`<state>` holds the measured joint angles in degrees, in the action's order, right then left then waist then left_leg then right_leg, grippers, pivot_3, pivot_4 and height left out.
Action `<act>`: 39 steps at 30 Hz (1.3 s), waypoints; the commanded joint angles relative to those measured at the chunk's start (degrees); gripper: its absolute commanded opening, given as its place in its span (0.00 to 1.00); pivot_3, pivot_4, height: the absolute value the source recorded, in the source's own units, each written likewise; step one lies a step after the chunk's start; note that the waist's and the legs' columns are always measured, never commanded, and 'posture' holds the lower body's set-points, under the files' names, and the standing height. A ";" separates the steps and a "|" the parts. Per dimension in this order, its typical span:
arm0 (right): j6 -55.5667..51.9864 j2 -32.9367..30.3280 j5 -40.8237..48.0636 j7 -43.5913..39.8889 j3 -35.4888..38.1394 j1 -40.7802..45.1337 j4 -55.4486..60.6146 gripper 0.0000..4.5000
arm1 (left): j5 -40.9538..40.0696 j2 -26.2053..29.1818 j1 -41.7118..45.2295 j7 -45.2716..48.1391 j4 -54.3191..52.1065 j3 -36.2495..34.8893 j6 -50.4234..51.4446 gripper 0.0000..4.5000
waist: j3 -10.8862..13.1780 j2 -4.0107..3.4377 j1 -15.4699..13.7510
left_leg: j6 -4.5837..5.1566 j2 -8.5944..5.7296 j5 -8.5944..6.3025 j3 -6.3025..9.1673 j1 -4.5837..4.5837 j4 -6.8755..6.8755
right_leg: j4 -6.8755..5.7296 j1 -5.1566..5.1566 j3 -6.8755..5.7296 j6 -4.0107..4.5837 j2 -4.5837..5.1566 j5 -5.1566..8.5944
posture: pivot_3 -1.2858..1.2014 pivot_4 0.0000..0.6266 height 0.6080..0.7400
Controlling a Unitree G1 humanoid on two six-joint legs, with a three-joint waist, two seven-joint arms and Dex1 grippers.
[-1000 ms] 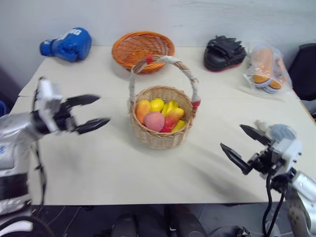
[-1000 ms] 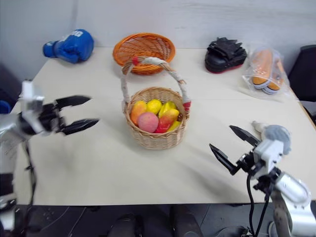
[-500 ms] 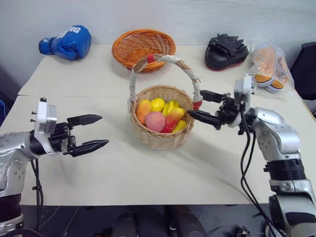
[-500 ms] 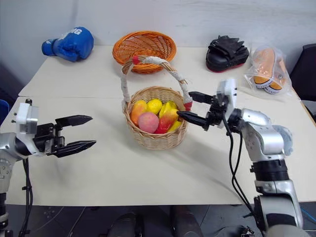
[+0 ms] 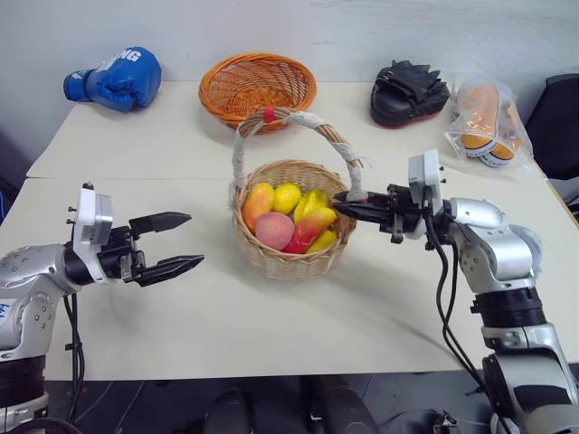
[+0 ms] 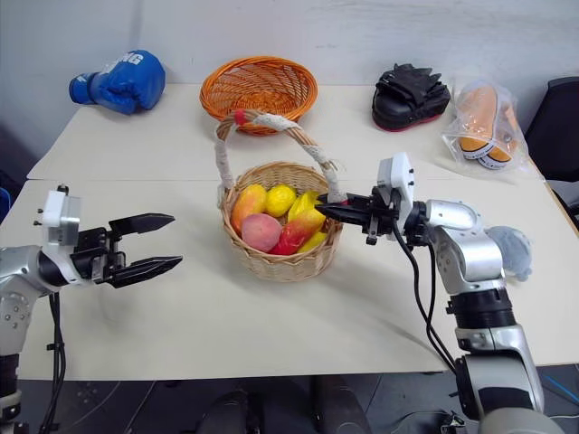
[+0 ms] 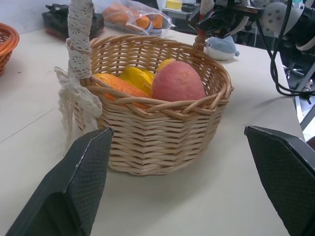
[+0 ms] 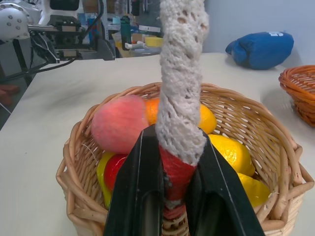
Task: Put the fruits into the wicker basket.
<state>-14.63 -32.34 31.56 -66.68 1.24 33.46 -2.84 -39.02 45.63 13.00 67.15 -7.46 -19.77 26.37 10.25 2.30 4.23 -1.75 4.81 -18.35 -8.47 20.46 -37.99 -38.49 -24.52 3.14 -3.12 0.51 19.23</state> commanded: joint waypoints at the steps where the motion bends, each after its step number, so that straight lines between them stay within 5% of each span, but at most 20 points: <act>1: -0.33 -0.19 4.59 7.56 9.39 -4.01 10.30 0.04 | -0.62 -0.63 1.88 0.26 0.35 1.19 -0.58 1.00 | 0.00 0.00 -0.03 | 0.00 0.00 0.00 0.00 0.01 0.00 | 0.00 0.00 0.00 0.00 0.00 0.00 | 0.52 0.24 1.00; 10: -0.93 -2.68 4.84 23.38 27.31 -16.73 14.72 0.04 | 0.64 -2.84 8.50 0.12 2.86 4.93 -2.71 1.00 | 0.00 0.00 -0.11 | -0.03 -0.03 0.00 0.01 0.03 0.01 | 0.04 0.00 0.02 -0.01 -0.04 -0.01 | 0.52 0.24 1.00; 22: 4.37 -4.02 0.57 22.60 27.61 -16.75 -1.85 0.04 | 2.15 -4.84 12.92 1.70 6.17 8.96 -4.79 1.00 | 0.16 -0.26 0.67 | -0.10 0.01 0.05 -0.13 -0.11 0.05 | -0.04 0.01 0.17 -0.04 -0.16 -0.02 | 0.52 0.24 1.00; 29: 7.78 -6.58 0.68 18.60 29.89 -20.02 0.10 0.57 | 2.87 -3.57 8.47 -0.03 5.33 6.66 -4.51 1.00 | 0.26 -0.45 0.56 | -0.09 -0.01 0.05 -0.11 -0.10 0.04 | -0.02 0.03 0.17 -0.07 -0.11 -0.01 | 0.52 0.24 1.00; 34: 7.08 -14.45 2.53 5.70 33.02 -31.16 2.42 0.96 | 5.08 -1.25 -0.57 0.05 6.09 2.64 -7.74 1.00 | 0.34 -0.57 0.48 | -0.09 0.02 0.05 -0.08 -0.10 0.09 | -0.01 0.02 0.16 -0.10 -0.13 0.01 | 0.52 0.24 1.00; 39: 14.52 -18.55 0.07 -7.86 30.02 -40.11 1.62 0.99 | 10.76 0.48 -7.71 0.74 11.71 0.24 -17.66 1.00 | 0.33 -0.53 0.62 | -0.01 -0.01 0.01 -0.05 -0.32 0.19 | 0.30 0.34 0.14 -0.14 -0.12 -0.02 | 0.52 0.24 1.00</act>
<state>-3.03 -49.69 31.88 -70.64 31.72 -6.19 -2.47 -29.69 45.34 5.73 67.35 3.98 -17.90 12.26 10.58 1.77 4.85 -1.75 4.80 -18.35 -8.52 20.13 -37.80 -38.16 -24.15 3.28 -3.28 0.39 19.20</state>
